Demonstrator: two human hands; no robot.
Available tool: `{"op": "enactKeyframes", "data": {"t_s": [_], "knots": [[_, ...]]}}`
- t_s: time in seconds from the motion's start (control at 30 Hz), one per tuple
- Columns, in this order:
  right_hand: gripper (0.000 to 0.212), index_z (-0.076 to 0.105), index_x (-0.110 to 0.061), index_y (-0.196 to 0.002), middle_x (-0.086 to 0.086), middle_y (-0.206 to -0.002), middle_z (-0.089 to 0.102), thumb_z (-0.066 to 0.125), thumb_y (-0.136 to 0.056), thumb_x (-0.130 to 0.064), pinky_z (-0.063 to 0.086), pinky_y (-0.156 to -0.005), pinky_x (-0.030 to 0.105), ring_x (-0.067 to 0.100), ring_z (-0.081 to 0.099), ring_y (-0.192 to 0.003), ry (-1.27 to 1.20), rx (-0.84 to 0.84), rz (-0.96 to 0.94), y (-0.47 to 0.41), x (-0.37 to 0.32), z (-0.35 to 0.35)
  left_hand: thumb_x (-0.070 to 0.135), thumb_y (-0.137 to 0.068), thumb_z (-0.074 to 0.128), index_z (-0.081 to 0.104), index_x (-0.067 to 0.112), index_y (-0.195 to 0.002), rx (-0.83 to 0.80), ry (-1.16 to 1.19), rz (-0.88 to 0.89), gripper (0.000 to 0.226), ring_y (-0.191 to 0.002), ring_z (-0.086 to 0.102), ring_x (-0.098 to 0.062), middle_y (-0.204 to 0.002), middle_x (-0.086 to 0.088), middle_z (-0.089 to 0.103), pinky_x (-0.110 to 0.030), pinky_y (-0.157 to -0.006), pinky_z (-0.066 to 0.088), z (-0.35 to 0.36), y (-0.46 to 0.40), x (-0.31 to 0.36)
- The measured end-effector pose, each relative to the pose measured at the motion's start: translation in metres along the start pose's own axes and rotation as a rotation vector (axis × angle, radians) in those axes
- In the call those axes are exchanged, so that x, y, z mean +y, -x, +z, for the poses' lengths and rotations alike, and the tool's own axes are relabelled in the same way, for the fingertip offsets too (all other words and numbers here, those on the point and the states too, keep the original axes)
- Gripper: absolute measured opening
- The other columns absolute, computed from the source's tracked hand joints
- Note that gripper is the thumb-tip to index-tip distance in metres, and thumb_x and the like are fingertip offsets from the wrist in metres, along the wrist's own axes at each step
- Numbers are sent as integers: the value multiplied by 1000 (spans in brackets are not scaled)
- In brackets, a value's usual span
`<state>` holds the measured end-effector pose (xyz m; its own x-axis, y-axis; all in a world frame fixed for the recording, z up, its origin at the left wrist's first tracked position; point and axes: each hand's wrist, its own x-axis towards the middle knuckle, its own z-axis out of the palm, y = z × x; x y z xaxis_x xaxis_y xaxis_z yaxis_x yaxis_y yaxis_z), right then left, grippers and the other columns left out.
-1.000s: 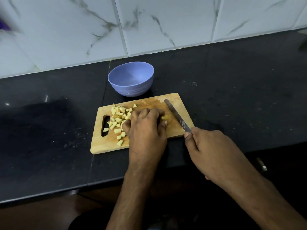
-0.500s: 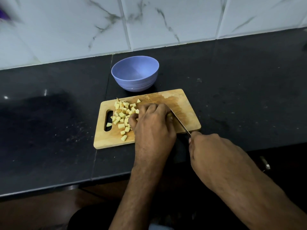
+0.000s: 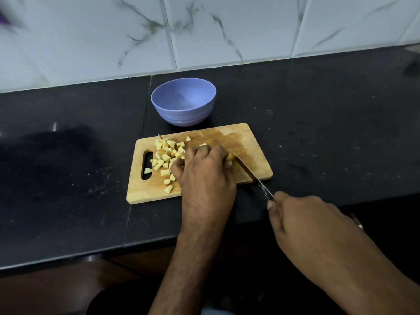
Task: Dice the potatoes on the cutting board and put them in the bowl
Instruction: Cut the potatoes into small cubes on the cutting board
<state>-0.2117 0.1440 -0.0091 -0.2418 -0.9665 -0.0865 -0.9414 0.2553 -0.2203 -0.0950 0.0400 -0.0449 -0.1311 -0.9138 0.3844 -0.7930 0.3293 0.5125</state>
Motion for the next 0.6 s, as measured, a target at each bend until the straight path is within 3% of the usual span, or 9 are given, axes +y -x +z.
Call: {"op": "enactKeyframes", "data": {"t_s": [0.1,0.27,0.4,0.5,0.6], "knots": [[27,41,-31,-92,-8,-68,51,21,-104,-43,42,-55,21,7,52,-57,-41,63,-42,-7,-5,0,28,-97,62,68,28,-110,-23,-25,-2,14,-122,43,-13,-110,9,62,-45,-109,18,-1,-1,0],[30,46,-30,-94,-8,-69,50,22,-104,-43,46,-58,24,8,55,-60,-31,64,-78,-18,-8,4,22,-96,65,74,28,-114,23,-17,14,21,-120,47,-16,-105,7,68,-43,-105,19,1,0,-2],[29,48,-29,-97,-7,-69,53,24,-104,-42,47,-57,24,7,56,-59,-15,13,-85,-19,-6,4,15,-91,71,77,27,-109,65,-25,33,22,-114,52,-19,-99,6,71,-42,-99,21,4,0,-4],[24,41,-30,-90,-8,-69,51,25,-105,-41,41,-54,21,5,51,-56,11,-35,-82,-18,-7,0,15,-91,71,77,27,-107,73,-21,43,21,-113,52,-19,-98,6,71,-34,-92,15,4,-1,-5],[26,46,-27,-91,-8,-70,51,28,-106,-38,43,-55,24,7,51,-58,16,-65,-76,-26,-8,0,17,-94,68,77,29,-108,35,4,14,21,-116,50,-16,-102,8,70,-37,-98,18,1,-3,-5]]}}
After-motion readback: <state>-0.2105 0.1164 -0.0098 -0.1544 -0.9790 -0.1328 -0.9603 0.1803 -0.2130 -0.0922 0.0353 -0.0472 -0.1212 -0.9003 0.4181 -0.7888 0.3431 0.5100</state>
